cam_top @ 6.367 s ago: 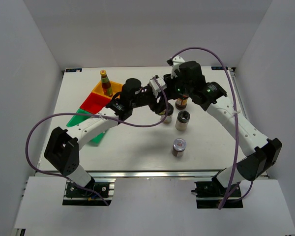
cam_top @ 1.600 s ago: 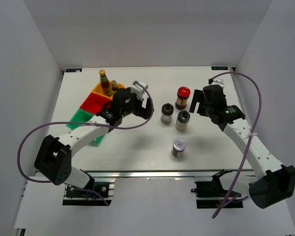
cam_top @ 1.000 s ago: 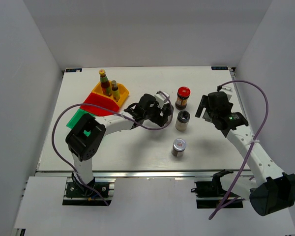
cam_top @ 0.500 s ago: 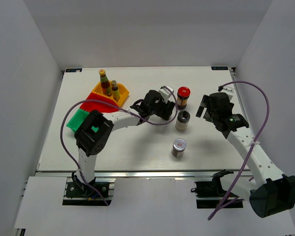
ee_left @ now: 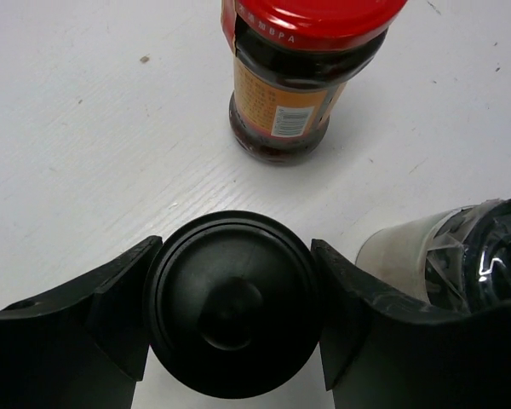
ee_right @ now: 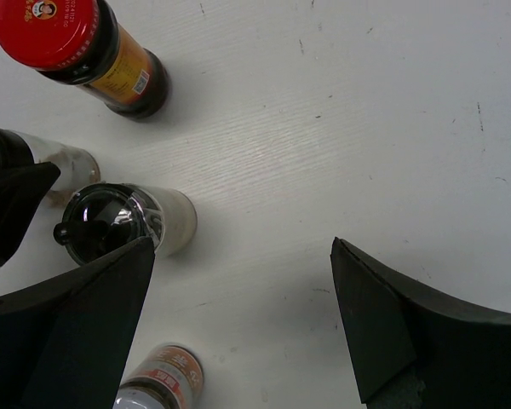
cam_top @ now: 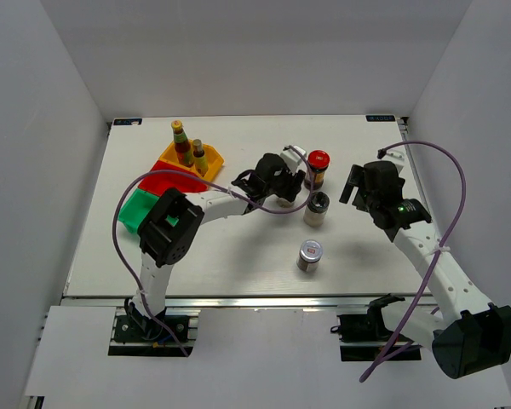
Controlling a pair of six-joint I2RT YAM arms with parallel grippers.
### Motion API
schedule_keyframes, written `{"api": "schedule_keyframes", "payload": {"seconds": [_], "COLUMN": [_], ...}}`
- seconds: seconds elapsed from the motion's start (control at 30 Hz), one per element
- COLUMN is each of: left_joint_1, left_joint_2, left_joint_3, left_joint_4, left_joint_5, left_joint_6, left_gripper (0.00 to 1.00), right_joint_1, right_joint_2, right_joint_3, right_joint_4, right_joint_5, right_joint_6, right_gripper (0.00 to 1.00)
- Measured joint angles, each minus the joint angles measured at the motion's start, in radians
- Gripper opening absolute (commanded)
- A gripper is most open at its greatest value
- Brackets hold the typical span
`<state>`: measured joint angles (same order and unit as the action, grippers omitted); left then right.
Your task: Organize the condiment bottles
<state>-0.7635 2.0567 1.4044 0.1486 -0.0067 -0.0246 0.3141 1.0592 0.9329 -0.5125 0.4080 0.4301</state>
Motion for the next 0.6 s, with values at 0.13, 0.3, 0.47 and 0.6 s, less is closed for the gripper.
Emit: {"api": "schedule_keyframes", "payload": {"seconds": [0.13, 0.3, 0.47, 0.6], "left_joint_1": [-0.001, -0.005, -0.007, -0.006], "left_joint_2": [-0.018, -0.078, -0.272, -0.492], "left_joint_3": [-0.027, -0.076, -0.192, -0.287], "left_joint_4": [0.016, -0.005, -0.037, -0.068], "left_joint_5": [-0.005, -0.031, -0.137, -0.299], "left_joint_6": [0.002, 0.002, 0.005, 0.009], "left_gripper": [0.59, 0.53, 0.53, 0.53], "right_joint_1": [0.000, 0.000, 0.000, 0.000], "right_joint_2": [0.000, 0.000, 0.000, 0.000], "right_joint_3": [0.000, 0.000, 0.000, 0.000], "right_joint_4": [0.002, 0.012, 0.015, 0.016], "right_joint_5": [-0.008, -0.020, -0.034, -0.042], "right_joint_6": [-0.005, -0.012, -0.019, -0.020], "right_gripper": [0.89, 0.89, 0.89, 0.89]}}
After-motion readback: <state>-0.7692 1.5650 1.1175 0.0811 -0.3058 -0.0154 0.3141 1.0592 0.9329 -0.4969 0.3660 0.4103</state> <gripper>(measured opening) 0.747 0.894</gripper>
